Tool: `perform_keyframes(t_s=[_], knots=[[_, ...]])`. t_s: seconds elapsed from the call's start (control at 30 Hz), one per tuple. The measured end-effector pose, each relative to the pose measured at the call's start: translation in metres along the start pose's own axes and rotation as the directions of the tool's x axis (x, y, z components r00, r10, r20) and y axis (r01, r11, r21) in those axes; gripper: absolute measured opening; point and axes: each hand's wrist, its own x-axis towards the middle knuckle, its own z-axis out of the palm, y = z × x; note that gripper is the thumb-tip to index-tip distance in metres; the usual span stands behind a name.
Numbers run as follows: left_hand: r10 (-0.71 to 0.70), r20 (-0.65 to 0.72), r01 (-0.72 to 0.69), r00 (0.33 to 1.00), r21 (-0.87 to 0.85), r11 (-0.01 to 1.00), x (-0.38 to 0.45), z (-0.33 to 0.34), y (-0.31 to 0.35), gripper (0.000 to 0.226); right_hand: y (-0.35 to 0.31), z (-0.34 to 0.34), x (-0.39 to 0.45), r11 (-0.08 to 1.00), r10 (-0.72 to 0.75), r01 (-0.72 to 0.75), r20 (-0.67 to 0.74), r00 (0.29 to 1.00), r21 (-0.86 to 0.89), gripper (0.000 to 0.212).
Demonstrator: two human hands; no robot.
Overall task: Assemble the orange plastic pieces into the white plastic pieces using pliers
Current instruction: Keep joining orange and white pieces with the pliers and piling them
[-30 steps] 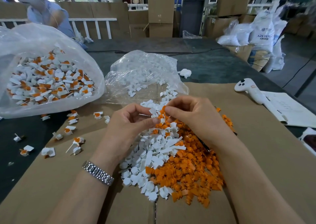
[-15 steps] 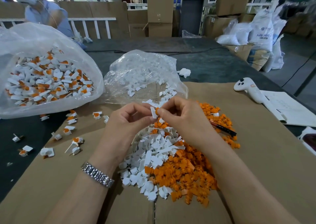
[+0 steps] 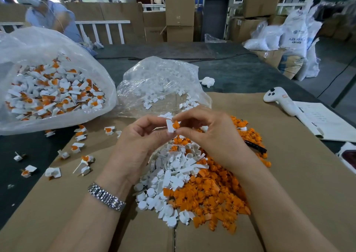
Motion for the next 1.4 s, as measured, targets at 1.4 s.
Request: perform_keyframes(t_s=[1.4], knots=[[-0.135, -0.165, 0.14, 0.977, 0.015, 0.99, 0.002, 0.006, 0.002, 0.019, 0.003, 0.014, 0.001, 0.928, -0.104, 0.12, 0.064, 0.993, -0.353, 0.022]])
